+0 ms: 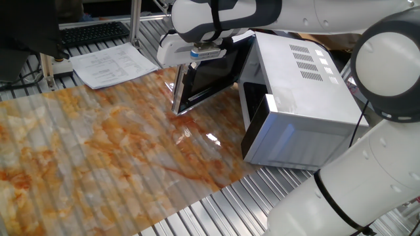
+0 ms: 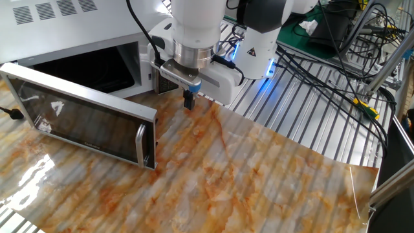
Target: Close the microwave door
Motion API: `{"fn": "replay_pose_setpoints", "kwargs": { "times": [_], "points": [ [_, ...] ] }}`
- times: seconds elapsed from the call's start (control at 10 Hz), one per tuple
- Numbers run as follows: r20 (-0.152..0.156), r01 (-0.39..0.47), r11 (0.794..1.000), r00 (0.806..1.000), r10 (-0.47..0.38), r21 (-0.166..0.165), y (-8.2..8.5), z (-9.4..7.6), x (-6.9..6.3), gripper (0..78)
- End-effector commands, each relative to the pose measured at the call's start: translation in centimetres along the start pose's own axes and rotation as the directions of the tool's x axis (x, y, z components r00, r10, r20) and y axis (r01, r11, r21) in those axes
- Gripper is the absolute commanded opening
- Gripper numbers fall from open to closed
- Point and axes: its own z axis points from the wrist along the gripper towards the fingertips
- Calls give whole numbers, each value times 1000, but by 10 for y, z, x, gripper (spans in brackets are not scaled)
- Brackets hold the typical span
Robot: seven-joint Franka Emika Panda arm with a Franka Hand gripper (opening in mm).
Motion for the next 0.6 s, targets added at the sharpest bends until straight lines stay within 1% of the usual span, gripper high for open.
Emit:
{"fn": "replay_pose_setpoints", "kwargs": {
  "times": [0.1, 0.2, 0.6],
  "points": [
    [-24, -193, 981, 981, 193, 3, 0, 0, 0, 0],
    [-13, -179, 982, 983, 180, 60, 0, 0, 0, 0],
    [-19, -180, 982, 983, 181, 55, 0, 0, 0, 0]
  ]
}}
